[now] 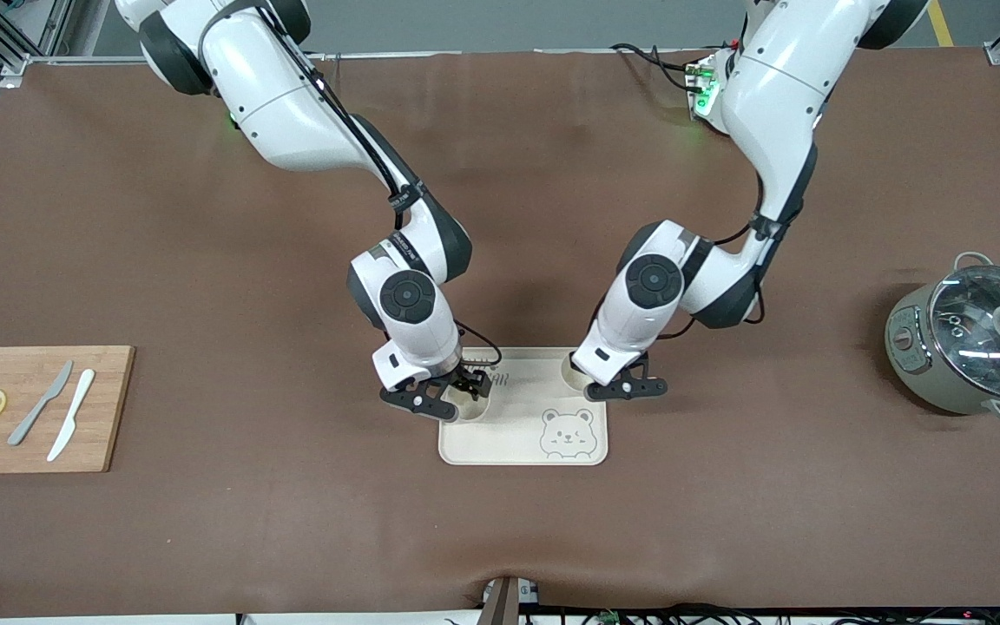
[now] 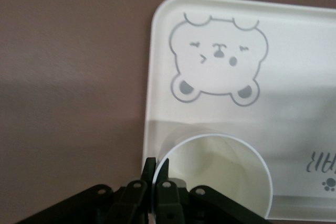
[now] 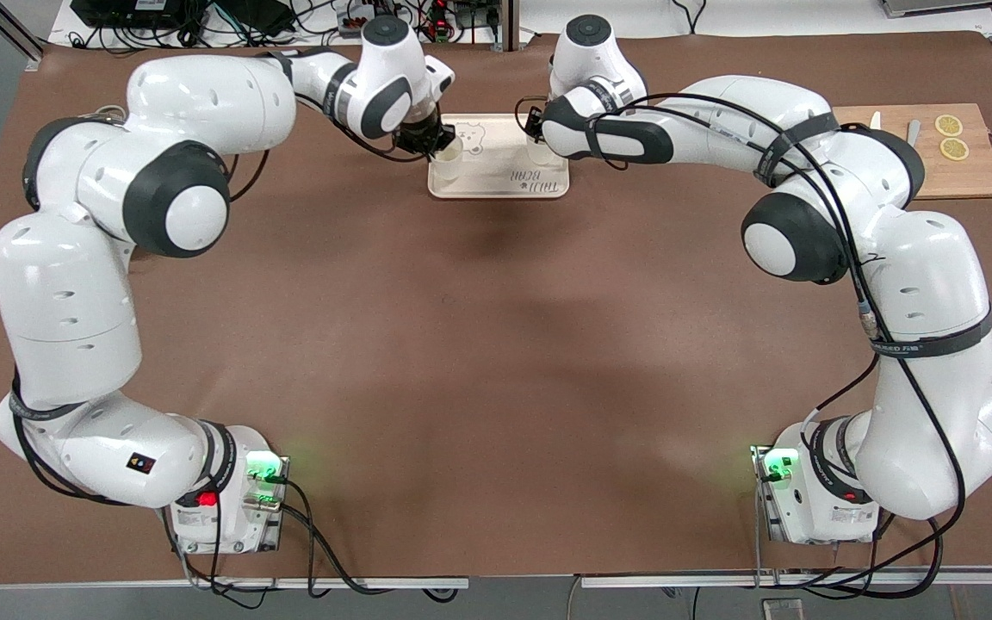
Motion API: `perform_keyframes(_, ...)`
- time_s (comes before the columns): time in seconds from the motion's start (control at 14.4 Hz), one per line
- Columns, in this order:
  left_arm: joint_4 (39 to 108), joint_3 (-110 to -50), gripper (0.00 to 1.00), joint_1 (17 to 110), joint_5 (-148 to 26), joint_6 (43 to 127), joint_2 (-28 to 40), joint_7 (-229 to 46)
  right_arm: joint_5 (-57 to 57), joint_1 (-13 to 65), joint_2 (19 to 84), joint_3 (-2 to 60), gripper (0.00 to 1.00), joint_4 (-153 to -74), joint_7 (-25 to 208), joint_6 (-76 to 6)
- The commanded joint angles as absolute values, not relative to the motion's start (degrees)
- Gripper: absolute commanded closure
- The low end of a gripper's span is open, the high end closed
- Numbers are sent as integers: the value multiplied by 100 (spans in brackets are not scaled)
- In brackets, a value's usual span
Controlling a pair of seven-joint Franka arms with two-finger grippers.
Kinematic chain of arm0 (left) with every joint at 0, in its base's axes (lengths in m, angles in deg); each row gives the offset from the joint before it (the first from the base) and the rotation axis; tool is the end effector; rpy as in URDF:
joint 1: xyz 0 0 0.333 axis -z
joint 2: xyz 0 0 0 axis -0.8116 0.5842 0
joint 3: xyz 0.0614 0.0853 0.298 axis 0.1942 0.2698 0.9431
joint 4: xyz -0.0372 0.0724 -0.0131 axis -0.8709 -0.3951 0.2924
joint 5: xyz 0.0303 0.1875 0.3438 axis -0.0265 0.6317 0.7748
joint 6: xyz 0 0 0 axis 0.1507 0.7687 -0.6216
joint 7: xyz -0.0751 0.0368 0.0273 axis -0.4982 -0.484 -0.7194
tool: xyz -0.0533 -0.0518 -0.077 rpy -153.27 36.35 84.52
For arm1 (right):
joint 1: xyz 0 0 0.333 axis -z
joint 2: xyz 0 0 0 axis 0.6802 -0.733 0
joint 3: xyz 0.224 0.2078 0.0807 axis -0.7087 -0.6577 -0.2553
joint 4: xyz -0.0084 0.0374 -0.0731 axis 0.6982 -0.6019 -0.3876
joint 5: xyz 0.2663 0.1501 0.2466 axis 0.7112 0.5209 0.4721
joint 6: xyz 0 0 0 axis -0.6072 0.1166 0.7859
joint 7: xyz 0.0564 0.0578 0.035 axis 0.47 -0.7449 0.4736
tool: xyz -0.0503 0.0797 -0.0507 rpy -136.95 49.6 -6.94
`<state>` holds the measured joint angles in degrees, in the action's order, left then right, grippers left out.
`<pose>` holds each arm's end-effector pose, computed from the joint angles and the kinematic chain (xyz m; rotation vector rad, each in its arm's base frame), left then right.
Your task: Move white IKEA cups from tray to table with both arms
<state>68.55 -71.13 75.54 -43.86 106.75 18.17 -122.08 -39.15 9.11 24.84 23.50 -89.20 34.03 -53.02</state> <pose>0.6057 -0.3438 0.2425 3.0718 0.0726 0.1490 0.6324 0.4233 0.2264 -3.0198 0.4634 -0.1924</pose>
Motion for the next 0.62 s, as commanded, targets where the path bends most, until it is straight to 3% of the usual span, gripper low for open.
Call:
perform_keyframes(0.0,7461,-7150,100,7255,-4208,10452,1101,-11876,-3997,859,2388,2399,60,-8751,3262,-5302)
perform_keyframes(0.28,8252,-7194,100,6859,-4217,10461,389,-11288,-3997,876,2388,2399,98,-8751,3271,-5293)
perform_keyframes(0.55,8964,-7203,100,6534,-4235,10688,-121,-10811,-3997,876,2397,2399,100,-8733,3288,-5293)
